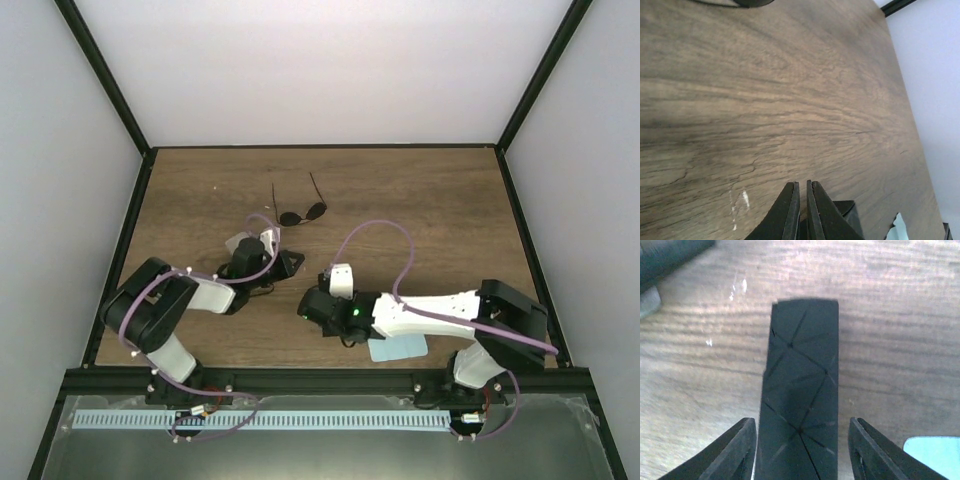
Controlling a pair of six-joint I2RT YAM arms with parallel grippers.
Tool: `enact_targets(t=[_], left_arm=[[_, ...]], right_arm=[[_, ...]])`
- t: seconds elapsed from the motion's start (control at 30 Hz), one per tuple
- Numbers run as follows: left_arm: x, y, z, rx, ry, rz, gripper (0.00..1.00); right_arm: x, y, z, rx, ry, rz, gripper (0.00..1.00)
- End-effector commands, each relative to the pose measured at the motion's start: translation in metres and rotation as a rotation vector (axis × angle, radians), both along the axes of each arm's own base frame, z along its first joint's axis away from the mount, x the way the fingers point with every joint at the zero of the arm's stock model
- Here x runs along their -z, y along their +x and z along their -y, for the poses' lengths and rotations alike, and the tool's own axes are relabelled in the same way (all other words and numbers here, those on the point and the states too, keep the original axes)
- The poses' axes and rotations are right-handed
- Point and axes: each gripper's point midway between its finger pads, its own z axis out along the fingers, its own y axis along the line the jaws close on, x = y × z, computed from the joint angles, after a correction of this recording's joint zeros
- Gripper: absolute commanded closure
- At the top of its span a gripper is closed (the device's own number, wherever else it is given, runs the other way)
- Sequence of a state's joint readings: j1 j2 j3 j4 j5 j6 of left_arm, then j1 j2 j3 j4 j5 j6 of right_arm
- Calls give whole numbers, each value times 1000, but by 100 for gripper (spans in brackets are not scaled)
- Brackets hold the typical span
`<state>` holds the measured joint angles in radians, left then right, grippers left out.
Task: Organize the sunglasses
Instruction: Open the sunglasses case at the center of the board.
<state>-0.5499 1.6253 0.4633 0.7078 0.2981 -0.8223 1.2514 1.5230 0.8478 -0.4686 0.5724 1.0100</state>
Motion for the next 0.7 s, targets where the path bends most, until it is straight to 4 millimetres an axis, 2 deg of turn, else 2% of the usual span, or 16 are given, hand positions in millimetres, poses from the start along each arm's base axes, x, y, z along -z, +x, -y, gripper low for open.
enact_targets(t=[0.0,0.13,0.27,0.37,0.5,0.67], left_arm=[[14,-3,4,32,10,-10,94],[24,-3,15,70,10,-28,96],[32,-7,20,89,11,-40,96],[34,-9,27,112,3,-47,96],[38,-13,32,133,3,-55,96],[48,-18,22,108,26,-78,96]], right_arm=[[-33,36,3,83,30,57,47],[-34,68,6,90,67,34,47],[-30,85,0,88,49,19,45],[-24,92,-10,77,26,7,40],[-10,97,-22,61,3,-25,39],[7,95,-21,72,-17,-59,39]])
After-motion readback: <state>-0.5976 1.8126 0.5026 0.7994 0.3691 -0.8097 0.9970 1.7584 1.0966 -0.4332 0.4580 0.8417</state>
